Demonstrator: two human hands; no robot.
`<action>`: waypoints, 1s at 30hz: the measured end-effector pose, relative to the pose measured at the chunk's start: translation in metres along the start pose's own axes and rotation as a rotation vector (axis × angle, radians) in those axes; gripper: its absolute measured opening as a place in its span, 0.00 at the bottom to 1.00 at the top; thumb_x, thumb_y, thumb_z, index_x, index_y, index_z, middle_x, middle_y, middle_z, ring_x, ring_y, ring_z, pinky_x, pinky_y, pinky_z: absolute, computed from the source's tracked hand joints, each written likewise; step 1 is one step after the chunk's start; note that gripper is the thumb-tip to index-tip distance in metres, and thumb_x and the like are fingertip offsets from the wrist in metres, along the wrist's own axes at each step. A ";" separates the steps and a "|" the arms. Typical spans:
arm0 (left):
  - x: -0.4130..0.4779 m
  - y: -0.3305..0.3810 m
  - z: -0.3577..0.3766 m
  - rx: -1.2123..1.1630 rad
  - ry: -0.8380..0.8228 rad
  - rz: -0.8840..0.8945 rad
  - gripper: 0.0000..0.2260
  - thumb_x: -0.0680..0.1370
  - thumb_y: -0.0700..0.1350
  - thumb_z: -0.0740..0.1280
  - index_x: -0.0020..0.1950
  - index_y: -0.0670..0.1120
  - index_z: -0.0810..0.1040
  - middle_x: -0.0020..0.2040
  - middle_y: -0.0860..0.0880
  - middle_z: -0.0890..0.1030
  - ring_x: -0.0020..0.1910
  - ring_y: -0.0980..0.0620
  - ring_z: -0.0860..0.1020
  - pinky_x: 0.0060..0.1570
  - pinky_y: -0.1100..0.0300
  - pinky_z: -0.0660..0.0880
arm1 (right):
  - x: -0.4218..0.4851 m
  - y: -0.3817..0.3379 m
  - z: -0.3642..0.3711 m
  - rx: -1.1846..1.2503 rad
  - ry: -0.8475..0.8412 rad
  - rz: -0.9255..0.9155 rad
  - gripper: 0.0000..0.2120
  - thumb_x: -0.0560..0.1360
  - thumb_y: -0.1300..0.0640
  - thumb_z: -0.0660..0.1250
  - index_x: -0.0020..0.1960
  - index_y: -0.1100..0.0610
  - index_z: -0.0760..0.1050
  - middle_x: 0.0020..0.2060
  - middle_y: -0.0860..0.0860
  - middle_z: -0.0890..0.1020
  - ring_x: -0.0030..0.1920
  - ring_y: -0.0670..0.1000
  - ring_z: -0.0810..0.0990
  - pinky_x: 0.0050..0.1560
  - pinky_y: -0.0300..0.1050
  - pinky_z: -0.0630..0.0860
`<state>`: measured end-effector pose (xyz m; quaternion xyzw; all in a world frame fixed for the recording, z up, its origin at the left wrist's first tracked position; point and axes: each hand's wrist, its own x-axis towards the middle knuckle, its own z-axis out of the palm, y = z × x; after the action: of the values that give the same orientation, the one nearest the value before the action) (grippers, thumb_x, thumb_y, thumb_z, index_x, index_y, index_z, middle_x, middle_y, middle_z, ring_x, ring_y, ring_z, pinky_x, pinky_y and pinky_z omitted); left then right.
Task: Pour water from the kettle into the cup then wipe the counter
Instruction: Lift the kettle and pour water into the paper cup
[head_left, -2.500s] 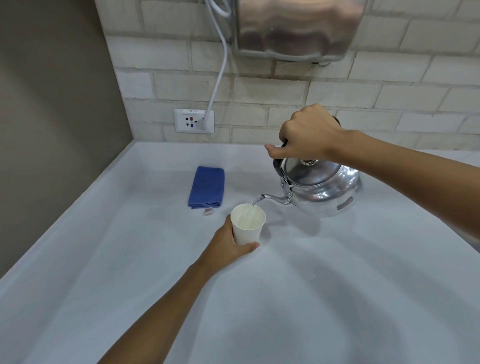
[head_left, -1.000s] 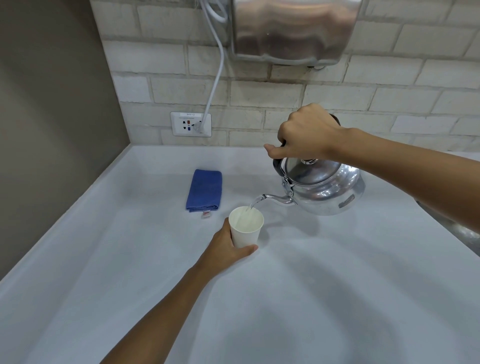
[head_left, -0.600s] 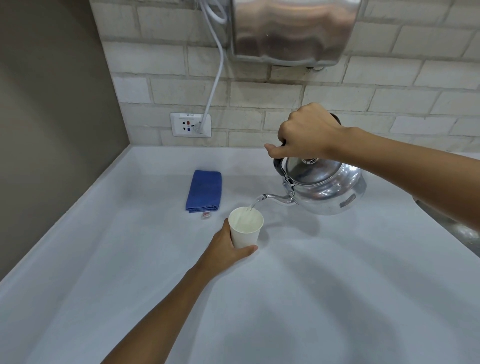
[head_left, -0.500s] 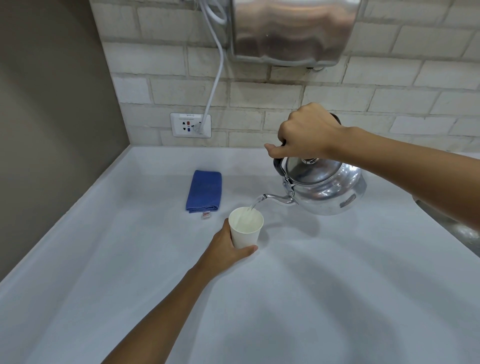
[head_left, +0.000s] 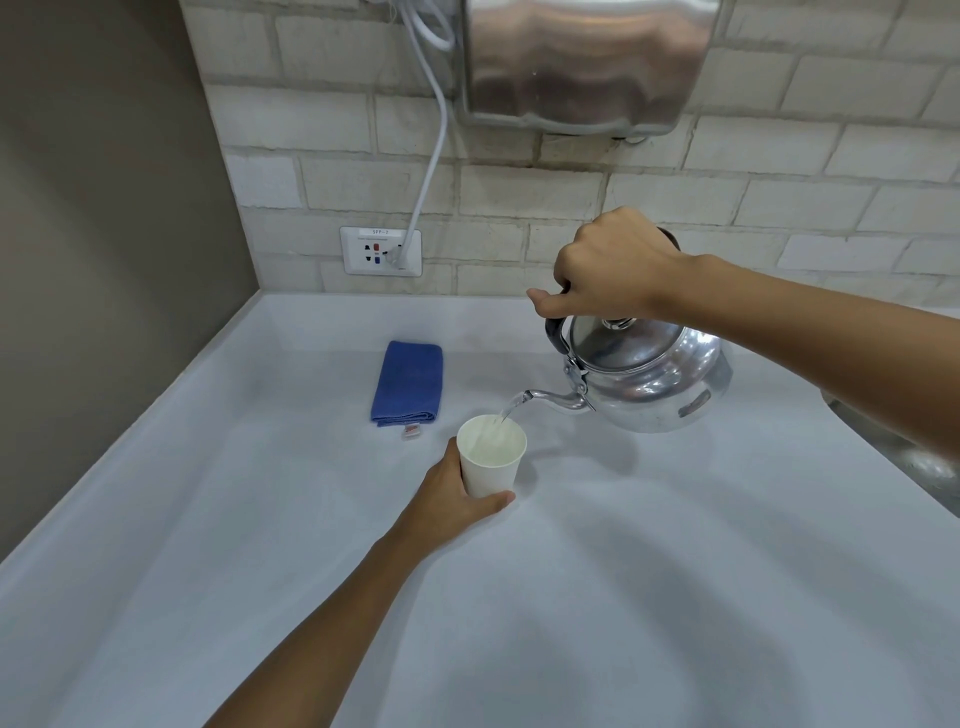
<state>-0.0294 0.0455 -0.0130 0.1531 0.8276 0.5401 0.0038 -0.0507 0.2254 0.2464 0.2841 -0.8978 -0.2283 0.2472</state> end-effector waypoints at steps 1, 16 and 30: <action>0.000 0.000 0.000 -0.001 -0.003 -0.001 0.37 0.65 0.53 0.76 0.69 0.53 0.61 0.63 0.55 0.72 0.59 0.56 0.72 0.52 0.67 0.70 | 0.000 0.000 0.000 0.000 0.000 0.001 0.29 0.74 0.45 0.59 0.21 0.59 0.54 0.17 0.51 0.56 0.21 0.51 0.53 0.28 0.39 0.51; 0.000 -0.001 0.001 -0.009 0.000 -0.010 0.37 0.65 0.54 0.76 0.68 0.54 0.61 0.62 0.56 0.73 0.58 0.56 0.73 0.50 0.68 0.70 | -0.001 0.000 -0.001 -0.011 -0.002 -0.013 0.29 0.74 0.45 0.58 0.22 0.59 0.55 0.17 0.52 0.56 0.21 0.51 0.53 0.27 0.39 0.51; 0.000 -0.003 0.000 -0.014 -0.008 -0.015 0.37 0.64 0.56 0.77 0.67 0.56 0.62 0.61 0.57 0.73 0.57 0.57 0.74 0.51 0.66 0.71 | -0.001 0.000 -0.004 -0.010 0.002 -0.016 0.29 0.74 0.45 0.58 0.21 0.59 0.54 0.17 0.52 0.56 0.21 0.51 0.53 0.27 0.39 0.51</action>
<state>-0.0302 0.0445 -0.0152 0.1491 0.8248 0.5453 0.0122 -0.0478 0.2253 0.2489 0.2903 -0.8940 -0.2347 0.2479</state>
